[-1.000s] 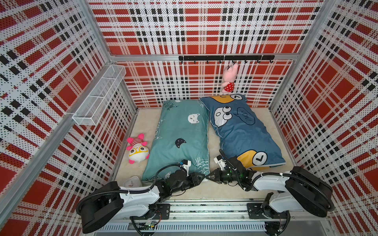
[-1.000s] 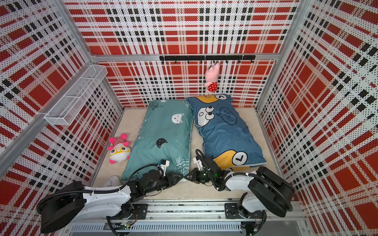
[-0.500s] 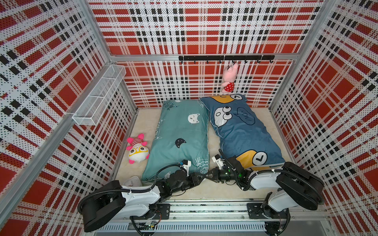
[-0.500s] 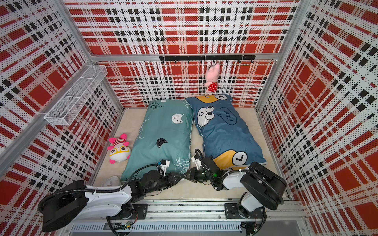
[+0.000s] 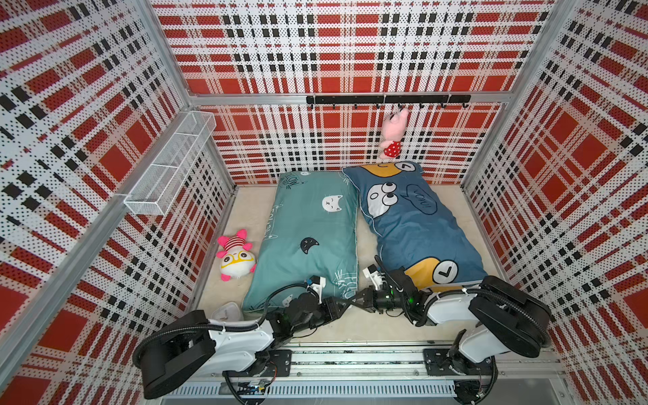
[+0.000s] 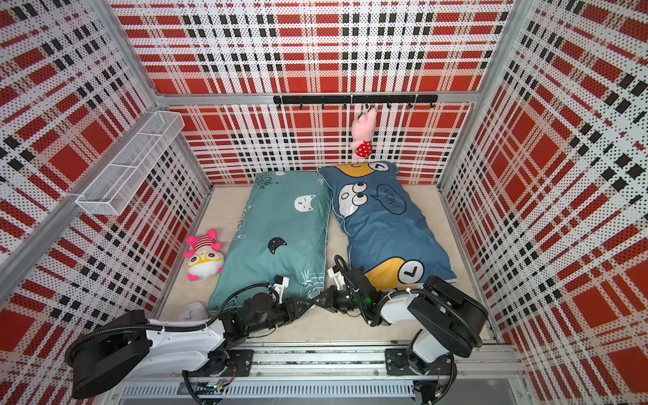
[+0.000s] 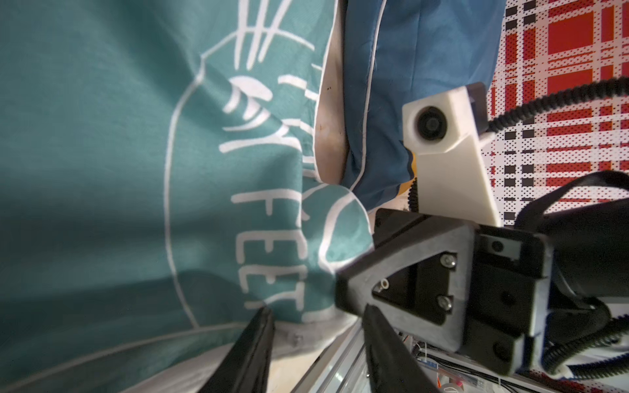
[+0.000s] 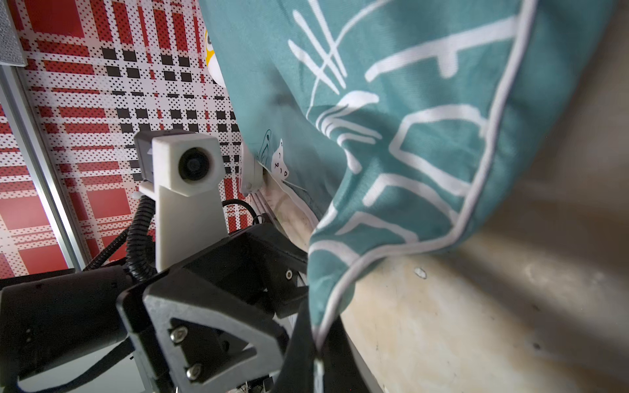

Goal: Zip up pillowcases
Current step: Zip the zipper on the pillowcase.

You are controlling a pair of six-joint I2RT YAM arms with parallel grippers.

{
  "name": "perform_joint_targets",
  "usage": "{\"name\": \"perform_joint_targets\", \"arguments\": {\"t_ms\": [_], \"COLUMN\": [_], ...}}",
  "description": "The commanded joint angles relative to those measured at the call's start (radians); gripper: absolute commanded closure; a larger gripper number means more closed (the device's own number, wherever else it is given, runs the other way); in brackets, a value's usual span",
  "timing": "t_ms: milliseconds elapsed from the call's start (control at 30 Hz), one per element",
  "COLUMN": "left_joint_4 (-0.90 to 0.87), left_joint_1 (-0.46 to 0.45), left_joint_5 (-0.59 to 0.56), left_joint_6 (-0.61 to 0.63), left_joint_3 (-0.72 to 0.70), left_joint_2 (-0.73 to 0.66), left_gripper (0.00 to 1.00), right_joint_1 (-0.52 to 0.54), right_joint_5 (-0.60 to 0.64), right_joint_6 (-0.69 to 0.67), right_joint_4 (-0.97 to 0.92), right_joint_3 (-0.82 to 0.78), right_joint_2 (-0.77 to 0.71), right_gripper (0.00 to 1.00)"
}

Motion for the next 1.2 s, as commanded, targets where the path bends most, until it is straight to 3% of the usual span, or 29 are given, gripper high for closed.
{"name": "perform_joint_targets", "arguments": {"t_ms": [0, 1167], "left_joint_4": [0.057, 0.062], "left_joint_1": [-0.002, 0.039], "left_joint_5": [0.003, -0.008], "left_joint_6": [-0.019, -0.089], "left_joint_3": [-0.015, -0.086], "left_joint_2": [-0.019, -0.102], "left_gripper": [0.53, 0.69], "right_joint_1": [-0.002, 0.004], "right_joint_5": [0.005, -0.026], "right_joint_6": [0.015, -0.009], "right_joint_4": [0.060, 0.078], "right_joint_3": [0.023, 0.027], "right_joint_2": [0.026, 0.052], "right_gripper": [1.00, 1.00]}}
